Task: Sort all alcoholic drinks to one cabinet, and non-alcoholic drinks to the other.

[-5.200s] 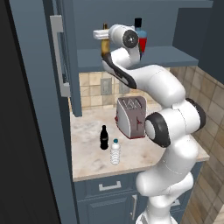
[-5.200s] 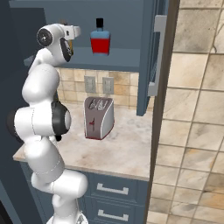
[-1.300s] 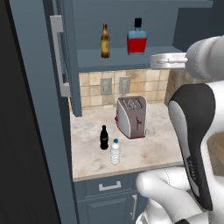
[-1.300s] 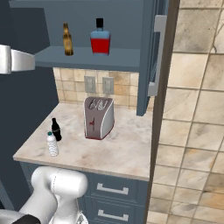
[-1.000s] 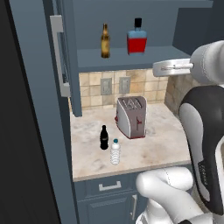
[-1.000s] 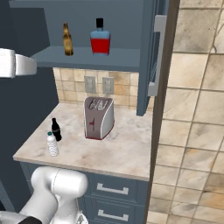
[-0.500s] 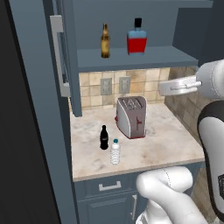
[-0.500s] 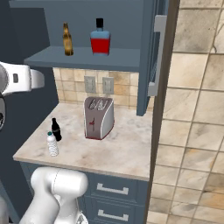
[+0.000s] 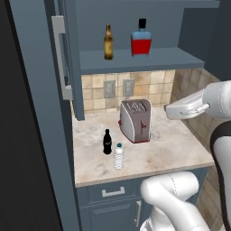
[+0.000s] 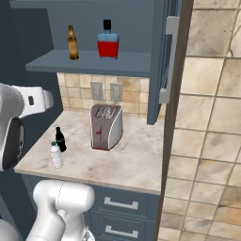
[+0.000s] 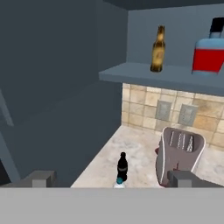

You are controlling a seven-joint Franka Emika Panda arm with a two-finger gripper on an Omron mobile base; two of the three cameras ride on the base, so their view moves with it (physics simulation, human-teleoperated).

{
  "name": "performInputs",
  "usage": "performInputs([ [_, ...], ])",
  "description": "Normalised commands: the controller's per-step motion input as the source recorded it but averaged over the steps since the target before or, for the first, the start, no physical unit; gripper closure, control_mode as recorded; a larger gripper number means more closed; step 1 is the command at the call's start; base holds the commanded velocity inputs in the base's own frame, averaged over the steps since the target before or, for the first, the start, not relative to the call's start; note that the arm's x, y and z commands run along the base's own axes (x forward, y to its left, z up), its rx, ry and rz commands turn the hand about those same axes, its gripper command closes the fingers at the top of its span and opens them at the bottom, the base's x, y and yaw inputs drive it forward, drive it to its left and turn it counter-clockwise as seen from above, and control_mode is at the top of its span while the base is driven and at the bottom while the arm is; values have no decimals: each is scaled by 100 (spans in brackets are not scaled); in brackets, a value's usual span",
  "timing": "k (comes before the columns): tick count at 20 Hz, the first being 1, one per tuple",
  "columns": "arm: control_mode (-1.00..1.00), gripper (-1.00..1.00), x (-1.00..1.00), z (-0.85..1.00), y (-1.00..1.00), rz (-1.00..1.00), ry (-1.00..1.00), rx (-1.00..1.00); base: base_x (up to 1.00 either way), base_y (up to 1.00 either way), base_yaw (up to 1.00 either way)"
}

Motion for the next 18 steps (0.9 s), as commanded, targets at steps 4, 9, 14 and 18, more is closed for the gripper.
performInputs([
  [4,-100,-100,-3,-23,0,5,0,-4,0,0,0],
  [9,-100,-100,-7,-29,0,7,0,0,0,0,0],
  [14,-100,-100,-2,-36,0,8,0,-3,0,0,0],
  [18,-100,-100,0,-35,0,9,0,-3,0,0,0],
])
